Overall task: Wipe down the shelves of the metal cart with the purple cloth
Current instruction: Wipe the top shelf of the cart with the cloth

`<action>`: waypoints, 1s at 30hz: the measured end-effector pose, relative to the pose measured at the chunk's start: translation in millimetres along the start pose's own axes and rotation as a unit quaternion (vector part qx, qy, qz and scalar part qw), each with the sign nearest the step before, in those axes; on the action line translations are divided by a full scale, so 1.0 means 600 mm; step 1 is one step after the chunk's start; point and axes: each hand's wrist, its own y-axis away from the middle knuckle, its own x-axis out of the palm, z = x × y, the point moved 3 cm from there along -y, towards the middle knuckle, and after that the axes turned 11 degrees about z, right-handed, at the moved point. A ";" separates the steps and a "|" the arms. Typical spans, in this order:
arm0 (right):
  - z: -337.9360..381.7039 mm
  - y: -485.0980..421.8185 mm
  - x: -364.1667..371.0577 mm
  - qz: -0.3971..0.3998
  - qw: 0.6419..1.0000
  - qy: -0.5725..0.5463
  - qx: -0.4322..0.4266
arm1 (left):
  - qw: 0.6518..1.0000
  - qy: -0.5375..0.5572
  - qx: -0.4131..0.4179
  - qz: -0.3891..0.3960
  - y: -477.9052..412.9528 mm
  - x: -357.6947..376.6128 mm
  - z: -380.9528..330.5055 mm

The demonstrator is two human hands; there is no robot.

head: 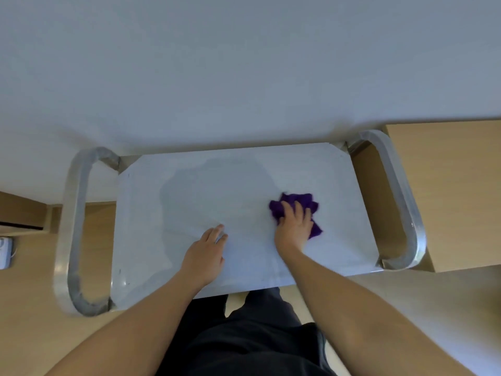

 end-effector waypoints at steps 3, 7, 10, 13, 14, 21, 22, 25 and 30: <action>0.118 0.080 0.081 0.056 0.988 0.016 -0.142 | 1.000 -0.010 0.029 -0.008 0.015 0.004 0.039; 0.149 0.102 0.086 0.094 0.963 0.046 -0.249 | 0.999 -0.002 0.031 -0.015 0.037 0.010 0.087; 0.076 0.061 0.045 0.048 0.983 0.061 -0.166 | 0.999 0.007 0.036 -0.023 0.054 0.008 0.106; 0.010 0.060 0.007 0.032 0.999 0.013 0.003 | 0.999 0.025 0.034 -0.017 0.062 0.006 0.109; 0.010 0.068 0.008 0.026 0.999 0.011 0.029 | 0.999 0.022 0.036 -0.018 0.063 0.008 0.109; 0.182 0.164 0.131 0.088 0.977 0.079 -0.179 | 0.998 0.021 0.051 -0.018 0.071 0.018 0.130; 0.192 0.164 0.132 0.107 0.969 0.084 -0.204 | 0.998 0.030 0.054 -0.030 0.072 0.018 0.134; 0.167 0.124 0.103 0.115 0.960 0.103 -0.233 | 0.997 0.036 0.054 -0.042 0.072 0.014 0.132; 0.019 0.082 0.017 0.073 0.997 0.004 0.009 | 1.000 0.014 0.026 -0.012 0.068 0.010 0.119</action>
